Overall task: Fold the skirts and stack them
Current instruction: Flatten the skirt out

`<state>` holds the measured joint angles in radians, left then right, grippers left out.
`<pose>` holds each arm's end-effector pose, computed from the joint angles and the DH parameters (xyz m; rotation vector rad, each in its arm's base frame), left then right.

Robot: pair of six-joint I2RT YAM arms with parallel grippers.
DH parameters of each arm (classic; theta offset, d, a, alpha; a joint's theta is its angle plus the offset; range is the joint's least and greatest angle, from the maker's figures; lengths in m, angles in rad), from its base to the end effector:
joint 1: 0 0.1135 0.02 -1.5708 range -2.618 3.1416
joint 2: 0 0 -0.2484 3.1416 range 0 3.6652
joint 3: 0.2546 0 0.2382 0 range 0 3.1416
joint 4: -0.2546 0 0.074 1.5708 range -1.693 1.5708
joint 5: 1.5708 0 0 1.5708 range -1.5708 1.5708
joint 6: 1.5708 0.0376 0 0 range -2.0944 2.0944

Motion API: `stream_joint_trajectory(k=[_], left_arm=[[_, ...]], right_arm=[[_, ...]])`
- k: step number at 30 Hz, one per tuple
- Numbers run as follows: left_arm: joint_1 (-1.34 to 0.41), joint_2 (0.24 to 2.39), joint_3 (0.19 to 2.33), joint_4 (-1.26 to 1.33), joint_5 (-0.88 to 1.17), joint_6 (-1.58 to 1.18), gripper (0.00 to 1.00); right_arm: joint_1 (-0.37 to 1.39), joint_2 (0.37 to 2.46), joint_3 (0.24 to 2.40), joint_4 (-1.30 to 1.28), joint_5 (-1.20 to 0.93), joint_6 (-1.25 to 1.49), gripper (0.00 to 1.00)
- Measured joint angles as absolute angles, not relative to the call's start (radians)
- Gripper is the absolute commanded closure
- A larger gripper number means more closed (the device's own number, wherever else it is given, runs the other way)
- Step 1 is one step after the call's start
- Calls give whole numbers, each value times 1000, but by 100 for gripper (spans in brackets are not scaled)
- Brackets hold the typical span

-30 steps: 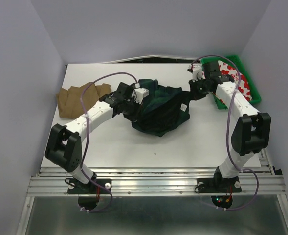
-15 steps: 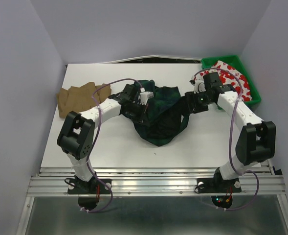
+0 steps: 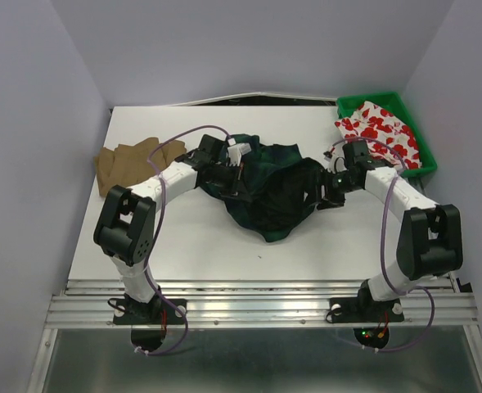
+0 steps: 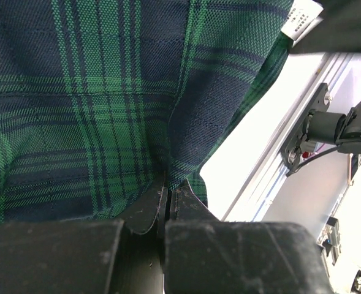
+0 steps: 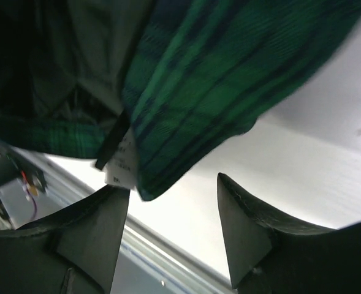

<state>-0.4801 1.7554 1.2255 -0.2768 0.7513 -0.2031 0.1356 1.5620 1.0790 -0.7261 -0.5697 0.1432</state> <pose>0.3119 -0.1914 0.2197 0.7070 2.3212 -1.2131 0.2818 0.0589 0.2091 -0.1362 2.7396 0.8638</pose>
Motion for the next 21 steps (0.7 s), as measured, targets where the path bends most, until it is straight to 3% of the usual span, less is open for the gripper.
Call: stream_joint_trajectory(k=[4,7,8,9,21], left_arm=[[-480,1755,1225,-273,751,-203,100],[-480,1755,1224,-273,746,-203,100],[-478,1755,1223,-273,744,-202,100],[-475,1755,1221,-273,742,-202,100],[-350,1635,1172,-290,656,-162,100]], right_arm=[[76,1566,1069,-606,-575,223,42],[55,1581,1068,-542,-585,260,69],[52,1589,1068,-520,-589,268,90],[52,1596,1065,-506,-591,268,97],[20,1528,1023,-509,-527,156,99]])
